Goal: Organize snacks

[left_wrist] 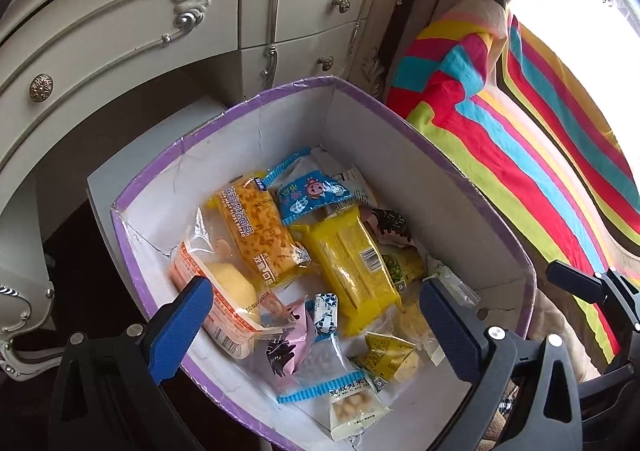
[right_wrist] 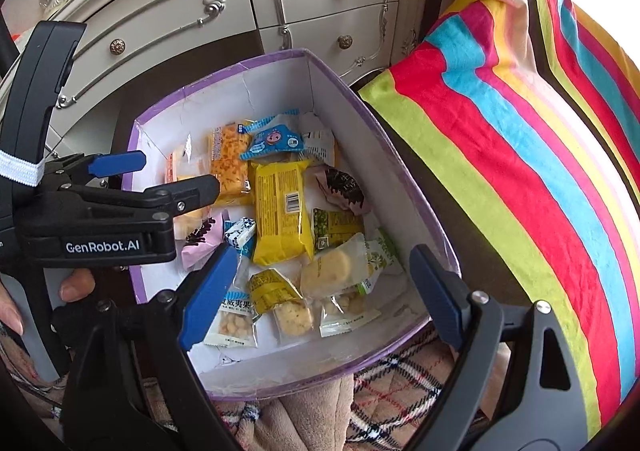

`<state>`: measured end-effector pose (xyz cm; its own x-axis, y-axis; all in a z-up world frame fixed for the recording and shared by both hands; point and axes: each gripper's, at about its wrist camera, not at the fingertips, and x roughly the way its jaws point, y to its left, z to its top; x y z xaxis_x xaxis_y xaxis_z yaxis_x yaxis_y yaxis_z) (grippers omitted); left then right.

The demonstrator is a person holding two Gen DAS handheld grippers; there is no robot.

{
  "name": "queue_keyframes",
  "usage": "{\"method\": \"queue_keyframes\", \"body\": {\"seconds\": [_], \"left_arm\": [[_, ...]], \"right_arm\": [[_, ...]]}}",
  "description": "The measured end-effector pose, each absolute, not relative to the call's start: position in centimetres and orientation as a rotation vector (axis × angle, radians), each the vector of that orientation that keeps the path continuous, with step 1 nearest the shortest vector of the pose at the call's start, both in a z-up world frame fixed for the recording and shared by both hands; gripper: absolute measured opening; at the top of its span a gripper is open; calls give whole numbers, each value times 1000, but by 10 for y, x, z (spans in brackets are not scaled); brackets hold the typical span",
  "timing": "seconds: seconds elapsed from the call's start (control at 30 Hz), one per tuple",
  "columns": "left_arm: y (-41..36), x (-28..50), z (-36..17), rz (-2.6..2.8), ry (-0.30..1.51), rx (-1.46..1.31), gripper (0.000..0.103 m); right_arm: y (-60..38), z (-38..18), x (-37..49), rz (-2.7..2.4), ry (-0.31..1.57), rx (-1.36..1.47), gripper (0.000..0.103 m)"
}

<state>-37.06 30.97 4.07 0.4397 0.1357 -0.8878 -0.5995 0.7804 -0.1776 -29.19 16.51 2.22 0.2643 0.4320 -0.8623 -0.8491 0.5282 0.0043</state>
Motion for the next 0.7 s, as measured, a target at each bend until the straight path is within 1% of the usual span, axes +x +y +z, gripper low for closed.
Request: {"method": "queue_keyframes", "body": {"seconds": [0.7], "left_arm": [[309,-372,40,488,1026,-504,103]], "right_arm": [[167,16,-296,927,965,-535,89]]}}
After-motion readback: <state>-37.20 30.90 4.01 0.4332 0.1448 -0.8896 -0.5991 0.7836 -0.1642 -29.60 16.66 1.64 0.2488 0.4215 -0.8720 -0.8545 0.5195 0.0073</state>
